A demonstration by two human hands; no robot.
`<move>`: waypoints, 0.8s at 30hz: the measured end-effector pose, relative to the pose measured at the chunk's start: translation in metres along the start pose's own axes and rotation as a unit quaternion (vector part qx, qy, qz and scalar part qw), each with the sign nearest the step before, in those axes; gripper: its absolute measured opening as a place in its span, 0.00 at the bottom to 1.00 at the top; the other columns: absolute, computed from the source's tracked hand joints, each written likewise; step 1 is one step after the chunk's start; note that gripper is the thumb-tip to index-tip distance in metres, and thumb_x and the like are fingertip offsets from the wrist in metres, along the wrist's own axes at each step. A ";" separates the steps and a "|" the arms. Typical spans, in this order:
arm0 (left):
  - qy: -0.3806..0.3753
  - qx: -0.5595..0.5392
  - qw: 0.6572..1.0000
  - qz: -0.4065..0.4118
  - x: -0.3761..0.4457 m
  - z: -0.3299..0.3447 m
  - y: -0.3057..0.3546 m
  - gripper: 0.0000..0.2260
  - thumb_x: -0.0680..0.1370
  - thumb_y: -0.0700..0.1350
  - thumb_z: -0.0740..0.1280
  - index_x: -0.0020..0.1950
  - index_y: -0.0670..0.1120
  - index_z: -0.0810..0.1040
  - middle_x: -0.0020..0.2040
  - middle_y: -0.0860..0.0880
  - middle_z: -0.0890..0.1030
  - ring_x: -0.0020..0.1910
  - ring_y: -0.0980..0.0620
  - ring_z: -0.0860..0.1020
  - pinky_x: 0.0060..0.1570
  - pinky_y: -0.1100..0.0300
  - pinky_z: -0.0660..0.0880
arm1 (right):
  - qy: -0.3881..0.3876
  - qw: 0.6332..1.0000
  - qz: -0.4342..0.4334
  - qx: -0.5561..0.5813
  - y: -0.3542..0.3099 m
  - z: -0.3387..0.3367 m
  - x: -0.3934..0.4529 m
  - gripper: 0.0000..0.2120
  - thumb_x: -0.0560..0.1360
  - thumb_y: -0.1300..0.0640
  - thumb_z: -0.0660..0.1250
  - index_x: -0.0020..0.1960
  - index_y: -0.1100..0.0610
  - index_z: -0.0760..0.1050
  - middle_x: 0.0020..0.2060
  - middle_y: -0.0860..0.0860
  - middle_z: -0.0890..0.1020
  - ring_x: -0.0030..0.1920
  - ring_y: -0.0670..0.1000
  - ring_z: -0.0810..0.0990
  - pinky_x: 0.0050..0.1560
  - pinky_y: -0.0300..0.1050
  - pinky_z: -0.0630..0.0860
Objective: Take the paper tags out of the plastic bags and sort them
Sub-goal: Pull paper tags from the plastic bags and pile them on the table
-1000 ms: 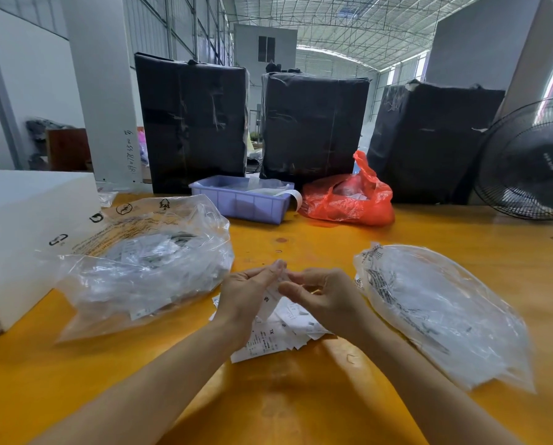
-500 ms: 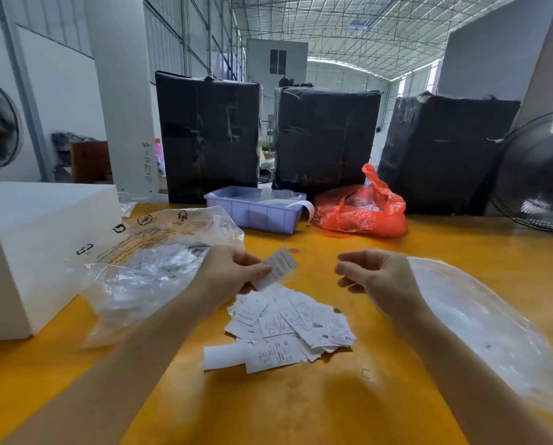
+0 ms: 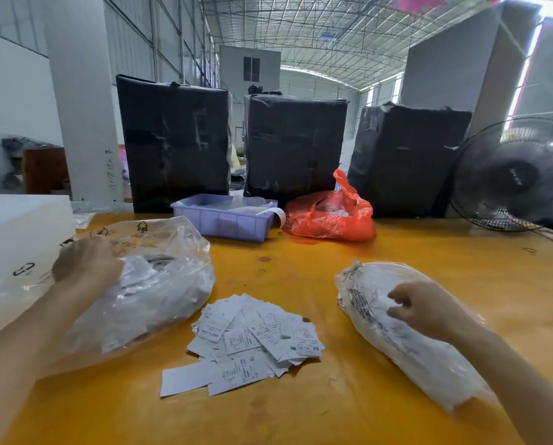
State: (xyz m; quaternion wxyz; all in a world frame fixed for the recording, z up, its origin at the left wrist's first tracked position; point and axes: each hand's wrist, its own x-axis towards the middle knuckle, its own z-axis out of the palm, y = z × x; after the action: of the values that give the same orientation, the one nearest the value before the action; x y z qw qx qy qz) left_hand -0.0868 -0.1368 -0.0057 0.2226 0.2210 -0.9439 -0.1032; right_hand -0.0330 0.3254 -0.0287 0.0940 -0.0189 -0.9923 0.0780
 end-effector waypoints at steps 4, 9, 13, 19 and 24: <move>0.194 0.024 0.976 0.097 -0.022 -0.004 0.029 0.07 0.73 0.37 0.68 0.47 0.34 0.79 0.43 0.35 0.78 0.44 0.33 0.73 0.40 0.47 0.71 | -0.034 0.999 0.004 0.002 0.002 0.016 0.002 0.24 0.72 0.49 0.70 0.65 0.56 0.73 0.60 0.51 0.78 0.61 0.51 0.75 0.58 0.40 0.68; 0.190 -0.156 0.916 0.317 -0.075 0.002 0.072 0.07 0.69 0.33 0.73 0.45 0.38 0.83 0.47 0.39 0.83 0.47 0.37 0.78 0.49 0.42 0.75 | 0.055 0.996 0.008 0.070 0.001 0.020 0.003 0.13 0.69 0.63 0.71 0.54 0.57 0.82 0.47 0.51 0.83 0.46 0.48 0.78 0.43 0.34 0.67; 0.117 -0.256 0.876 0.391 -0.117 0.022 0.093 0.10 0.64 0.30 0.76 0.41 0.41 0.84 0.43 0.44 0.83 0.43 0.42 0.81 0.46 0.47 0.78 | 0.106 0.986 0.013 0.128 0.003 0.012 0.000 0.04 0.70 0.63 0.73 0.44 0.58 0.84 0.41 0.51 0.85 0.38 0.44 0.78 0.39 0.32 0.68; 0.053 -0.297 0.866 0.399 -0.151 0.046 0.096 0.13 0.62 0.29 0.77 0.40 0.43 0.84 0.44 0.47 0.84 0.43 0.46 0.81 0.43 0.55 0.76 | 0.125 0.973 0.003 0.193 0.003 0.000 -0.004 0.02 0.70 0.65 0.72 0.40 0.60 0.84 0.38 0.52 0.85 0.39 0.46 0.81 0.44 0.39 0.76; 0.051 -0.341 0.857 0.383 -0.159 0.043 0.097 0.12 0.65 0.29 0.75 0.43 0.43 0.84 0.43 0.49 0.84 0.44 0.51 0.80 0.45 0.63 0.72 | 0.171 0.926 -0.021 0.335 -0.009 -0.004 -0.009 0.04 0.70 0.70 0.71 0.40 0.64 0.82 0.30 0.49 0.83 0.32 0.46 0.82 0.38 0.34 0.76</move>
State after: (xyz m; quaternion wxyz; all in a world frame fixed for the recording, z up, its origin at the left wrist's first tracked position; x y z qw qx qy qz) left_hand -0.0152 0.0266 -0.0746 0.3536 -0.2427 -0.8469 -0.3142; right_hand -0.0237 0.3161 -0.0255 0.2652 0.0211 -0.8773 0.3995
